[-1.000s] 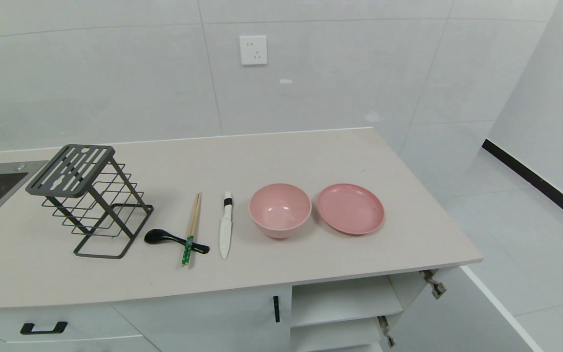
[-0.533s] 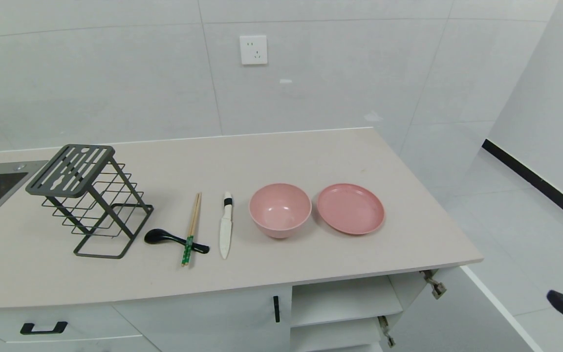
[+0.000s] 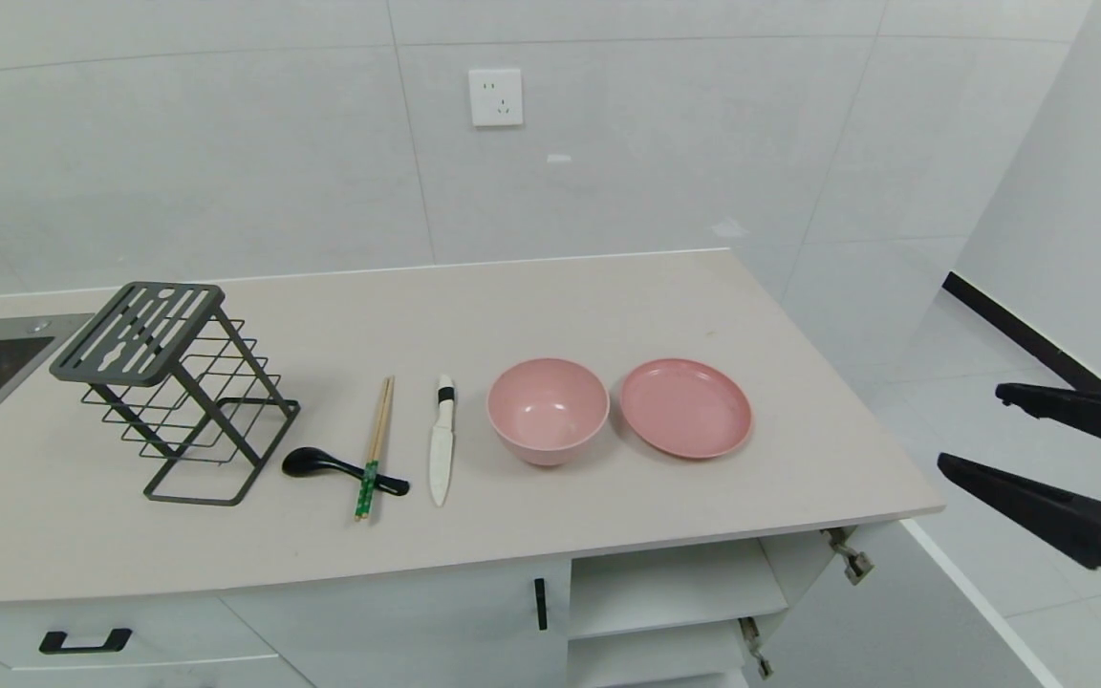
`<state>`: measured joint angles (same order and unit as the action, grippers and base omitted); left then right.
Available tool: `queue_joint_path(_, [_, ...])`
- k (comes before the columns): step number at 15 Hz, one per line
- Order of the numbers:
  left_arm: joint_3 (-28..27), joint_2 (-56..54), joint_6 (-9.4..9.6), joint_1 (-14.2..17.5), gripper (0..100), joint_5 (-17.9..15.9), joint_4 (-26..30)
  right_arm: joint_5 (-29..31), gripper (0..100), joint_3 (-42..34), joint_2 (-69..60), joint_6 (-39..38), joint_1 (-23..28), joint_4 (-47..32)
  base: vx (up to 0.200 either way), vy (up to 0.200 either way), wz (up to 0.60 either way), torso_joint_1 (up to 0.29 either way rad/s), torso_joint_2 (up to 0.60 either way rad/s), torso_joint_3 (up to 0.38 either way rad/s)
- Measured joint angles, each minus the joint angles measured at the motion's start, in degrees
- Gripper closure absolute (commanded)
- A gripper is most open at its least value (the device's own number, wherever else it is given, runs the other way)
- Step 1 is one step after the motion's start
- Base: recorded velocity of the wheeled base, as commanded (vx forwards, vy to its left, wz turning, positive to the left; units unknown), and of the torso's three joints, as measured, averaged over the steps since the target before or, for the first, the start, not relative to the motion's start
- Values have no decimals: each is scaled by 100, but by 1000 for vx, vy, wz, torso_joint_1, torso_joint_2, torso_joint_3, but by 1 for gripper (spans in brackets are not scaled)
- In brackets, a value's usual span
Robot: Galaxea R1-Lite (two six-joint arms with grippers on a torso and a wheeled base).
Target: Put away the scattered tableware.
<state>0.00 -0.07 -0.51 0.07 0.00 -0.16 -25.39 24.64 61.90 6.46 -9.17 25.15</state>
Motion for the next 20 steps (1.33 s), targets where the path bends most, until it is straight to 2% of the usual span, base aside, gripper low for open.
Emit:
queue_joint_path(3, [0, 0, 0, 0, 0, 0, 0, -121, 0, -107, 623, 213, 243, 424, 0, 0, 0, 0, 0, 0])
queue_joint_path(7, [0, 0, 0, 0, 0, 0, 0, -419, 0, -247, 1102, 268, 278, 449, 0, 0, 0, 0, 0, 0])
queue_joint_path(10, [0, 0, -20, 0, 0, 0, 2, -1097, 0, -262, 1329, 273, 291, 477, 0, 0, 0, 0, 0, 0])
queue_joint_path(14, [0, 0, -22, 0, 0, 0, -5, -1120, 0, -74, 1786, 388, 286, 541, 0, 0, 0, 0, 0, 0])
queue_joint_path(20, [0, 0, -41, 0, 0, -2, -6, -1019, 0, 477, 2925, 341, 432, 1068, 0, 0, 0, 0, 0, 0])
